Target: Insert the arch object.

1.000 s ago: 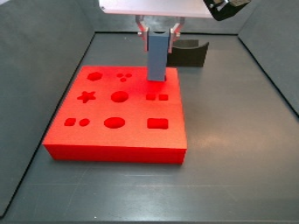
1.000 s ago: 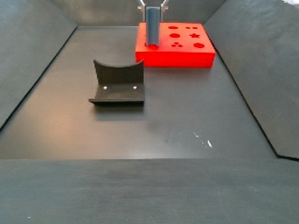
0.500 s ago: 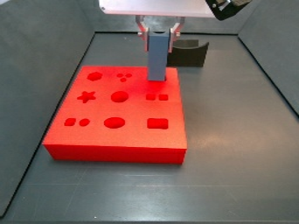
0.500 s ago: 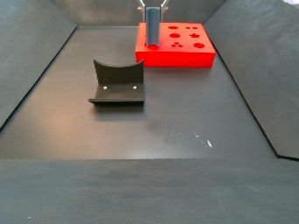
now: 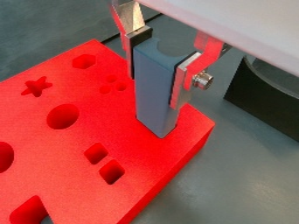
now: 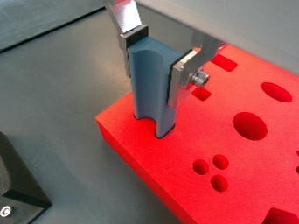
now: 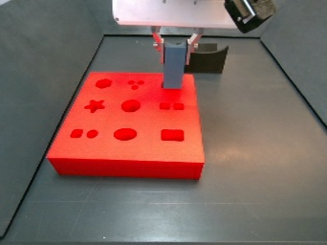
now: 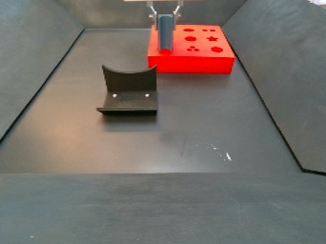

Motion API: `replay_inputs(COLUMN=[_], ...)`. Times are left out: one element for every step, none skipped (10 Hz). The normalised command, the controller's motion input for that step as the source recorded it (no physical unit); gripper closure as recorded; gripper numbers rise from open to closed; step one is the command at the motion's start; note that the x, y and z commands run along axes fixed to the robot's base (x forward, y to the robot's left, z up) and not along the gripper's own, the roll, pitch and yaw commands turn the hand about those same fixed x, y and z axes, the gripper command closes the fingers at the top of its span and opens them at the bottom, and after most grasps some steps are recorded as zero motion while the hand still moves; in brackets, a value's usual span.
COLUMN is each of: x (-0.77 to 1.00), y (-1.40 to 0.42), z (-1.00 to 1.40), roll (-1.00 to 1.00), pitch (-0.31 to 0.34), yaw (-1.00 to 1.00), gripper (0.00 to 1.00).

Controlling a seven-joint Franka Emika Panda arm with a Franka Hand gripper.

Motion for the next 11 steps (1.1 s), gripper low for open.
replay_inputs(x=[0.00,0.00,0.00,0.00,0.00,0.00,0.00,0.00,0.00,0.00,0.00], y=[0.00,0.00,0.00,0.00,0.00,-0.01,-0.03,-0.03,-0.06,-0.11,-0.10], z=[-0.09,-0.37,-0.61,-0.72,-0.78,-0.91,-0.95,-0.97,-1.00,-1.00,-1.00], roll=[0.03,0.21,0.30,0.30,0.28,0.21,0.20,0.19,0.15,0.00,0.00], pitch=[0.000,0.000,-0.033,-0.056,-0.044,-0.053,-0.044,-0.044,-0.051,-0.057,-0.081], yaw=[0.00,0.00,0.00,0.00,0.00,0.00,0.00,0.00,0.00,0.00,0.00], gripper=[1.00,1.00,1.00,1.00,1.00,1.00,1.00,1.00,1.00,1.00,1.00])
